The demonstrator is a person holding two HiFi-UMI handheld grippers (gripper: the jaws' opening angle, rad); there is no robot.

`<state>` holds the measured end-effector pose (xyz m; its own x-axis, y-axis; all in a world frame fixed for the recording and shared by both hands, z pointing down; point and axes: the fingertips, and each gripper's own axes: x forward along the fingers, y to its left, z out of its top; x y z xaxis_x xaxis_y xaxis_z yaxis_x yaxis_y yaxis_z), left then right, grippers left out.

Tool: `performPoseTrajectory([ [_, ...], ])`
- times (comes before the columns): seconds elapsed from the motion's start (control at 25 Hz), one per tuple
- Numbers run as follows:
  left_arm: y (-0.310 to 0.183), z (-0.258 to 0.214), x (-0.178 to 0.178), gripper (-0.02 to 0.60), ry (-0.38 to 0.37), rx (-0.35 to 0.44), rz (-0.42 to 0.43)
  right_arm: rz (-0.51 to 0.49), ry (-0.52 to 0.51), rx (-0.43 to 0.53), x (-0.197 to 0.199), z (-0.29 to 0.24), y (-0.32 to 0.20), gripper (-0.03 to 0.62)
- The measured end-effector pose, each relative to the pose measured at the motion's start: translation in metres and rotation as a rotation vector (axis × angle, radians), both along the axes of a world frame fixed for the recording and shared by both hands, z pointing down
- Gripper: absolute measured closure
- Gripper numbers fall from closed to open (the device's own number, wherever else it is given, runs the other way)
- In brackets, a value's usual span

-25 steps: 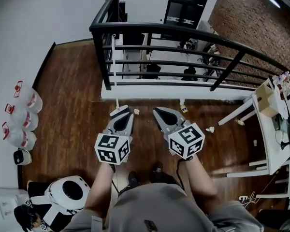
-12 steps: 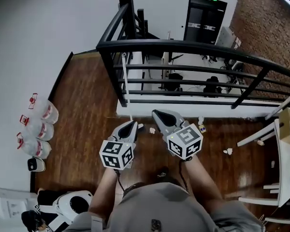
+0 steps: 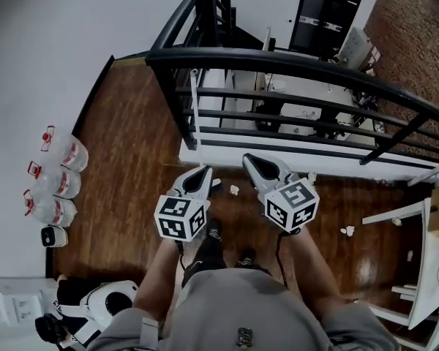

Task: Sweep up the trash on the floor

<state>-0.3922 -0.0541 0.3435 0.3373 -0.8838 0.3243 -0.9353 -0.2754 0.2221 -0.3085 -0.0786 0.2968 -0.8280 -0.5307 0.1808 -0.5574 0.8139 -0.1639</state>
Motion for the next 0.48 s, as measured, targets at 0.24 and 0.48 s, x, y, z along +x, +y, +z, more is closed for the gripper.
performPoseTrajectory([
  [0.24, -0.055, 0.027, -0.048, 0.574, 0.035, -0.031, 0.015, 0.002, 0.063, -0.046, -0.055, 0.021, -0.056, 0.594],
  [0.48, -0.105, 0.066, -0.101, 0.574, 0.03, -0.07, -0.001, -0.003, 0.08, -0.085, -0.108, 0.043, -0.098, 0.594],
])
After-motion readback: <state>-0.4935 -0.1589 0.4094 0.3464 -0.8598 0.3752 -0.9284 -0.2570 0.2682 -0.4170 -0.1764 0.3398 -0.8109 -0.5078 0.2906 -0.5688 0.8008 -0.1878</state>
